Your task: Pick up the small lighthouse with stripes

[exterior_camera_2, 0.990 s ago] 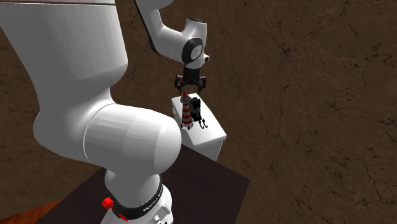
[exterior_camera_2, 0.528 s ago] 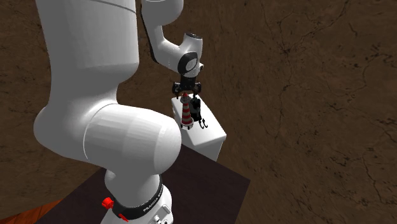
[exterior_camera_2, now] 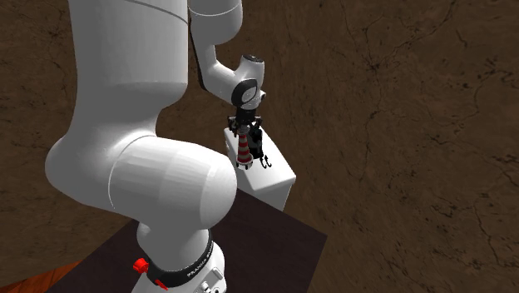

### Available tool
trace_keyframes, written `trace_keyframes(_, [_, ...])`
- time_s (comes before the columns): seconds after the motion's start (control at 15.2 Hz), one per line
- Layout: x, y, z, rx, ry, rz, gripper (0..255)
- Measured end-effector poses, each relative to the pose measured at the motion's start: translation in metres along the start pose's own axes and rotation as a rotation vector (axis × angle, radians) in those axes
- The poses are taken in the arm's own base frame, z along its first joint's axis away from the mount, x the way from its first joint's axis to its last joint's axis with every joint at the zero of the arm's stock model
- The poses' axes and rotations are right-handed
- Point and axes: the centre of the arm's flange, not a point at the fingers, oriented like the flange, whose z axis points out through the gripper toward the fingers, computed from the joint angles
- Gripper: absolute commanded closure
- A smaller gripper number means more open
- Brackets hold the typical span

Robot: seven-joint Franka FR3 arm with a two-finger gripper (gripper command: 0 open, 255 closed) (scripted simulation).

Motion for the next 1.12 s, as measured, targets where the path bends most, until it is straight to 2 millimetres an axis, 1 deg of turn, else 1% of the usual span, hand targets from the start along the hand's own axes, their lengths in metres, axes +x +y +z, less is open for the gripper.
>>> trace_keyframes(0.66, [0.001,0.0,-0.002,0.0,0.001,0.0,255])
trace_keyframes(1.12, [0.006,-0.005,-0.035,0.0,0.0,0.0,255])
